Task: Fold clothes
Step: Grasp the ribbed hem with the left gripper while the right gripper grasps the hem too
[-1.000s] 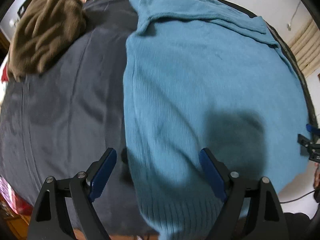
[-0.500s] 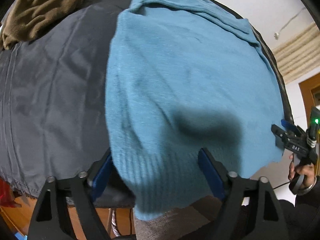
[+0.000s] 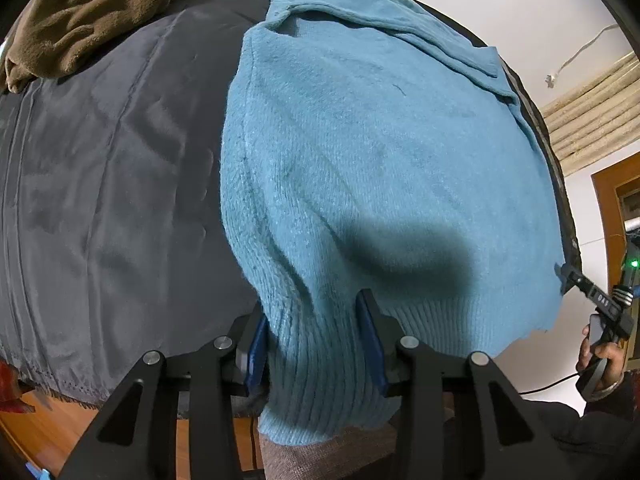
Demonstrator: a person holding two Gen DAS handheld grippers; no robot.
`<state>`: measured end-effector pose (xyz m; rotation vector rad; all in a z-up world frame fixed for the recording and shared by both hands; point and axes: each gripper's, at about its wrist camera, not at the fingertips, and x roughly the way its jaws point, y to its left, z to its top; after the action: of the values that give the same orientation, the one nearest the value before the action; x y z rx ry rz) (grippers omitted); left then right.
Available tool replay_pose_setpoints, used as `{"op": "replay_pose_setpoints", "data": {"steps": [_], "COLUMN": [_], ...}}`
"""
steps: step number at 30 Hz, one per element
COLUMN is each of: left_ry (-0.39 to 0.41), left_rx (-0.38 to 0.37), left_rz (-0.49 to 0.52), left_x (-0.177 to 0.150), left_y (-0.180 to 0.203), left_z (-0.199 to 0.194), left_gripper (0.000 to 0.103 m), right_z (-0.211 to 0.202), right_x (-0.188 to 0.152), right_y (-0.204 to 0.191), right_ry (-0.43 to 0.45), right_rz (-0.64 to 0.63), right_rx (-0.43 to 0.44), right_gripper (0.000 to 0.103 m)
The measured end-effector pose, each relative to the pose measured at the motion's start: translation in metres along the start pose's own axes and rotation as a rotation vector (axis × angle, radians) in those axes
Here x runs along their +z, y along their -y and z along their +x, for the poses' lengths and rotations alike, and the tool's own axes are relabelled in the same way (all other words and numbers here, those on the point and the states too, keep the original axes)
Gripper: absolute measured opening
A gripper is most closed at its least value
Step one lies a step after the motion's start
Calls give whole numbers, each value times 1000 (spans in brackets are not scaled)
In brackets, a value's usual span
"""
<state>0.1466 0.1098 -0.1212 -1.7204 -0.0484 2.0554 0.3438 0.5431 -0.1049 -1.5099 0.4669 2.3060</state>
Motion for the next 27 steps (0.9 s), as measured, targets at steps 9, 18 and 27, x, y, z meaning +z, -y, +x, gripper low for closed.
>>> {"op": "replay_pose_setpoints", "data": {"steps": [9,18,27], "left_ry": [4,10,14], "left_rx": [-11,14,14], "left_rz": [0,-2,-26], "left_x": [-8,-5,1], "left_y": [-3,4,7], "left_z": [-1,3,6], "left_gripper": [50,41,31], "right_z": [9,2,3], "right_x": [-18,-22,-19], "right_y": [-23,-50,-56], "right_ry": [-40,-47,-56], "right_rz": [-76,-176,-171], "right_rx": [-49,16,181], "right_gripper": [102,56,19]}}
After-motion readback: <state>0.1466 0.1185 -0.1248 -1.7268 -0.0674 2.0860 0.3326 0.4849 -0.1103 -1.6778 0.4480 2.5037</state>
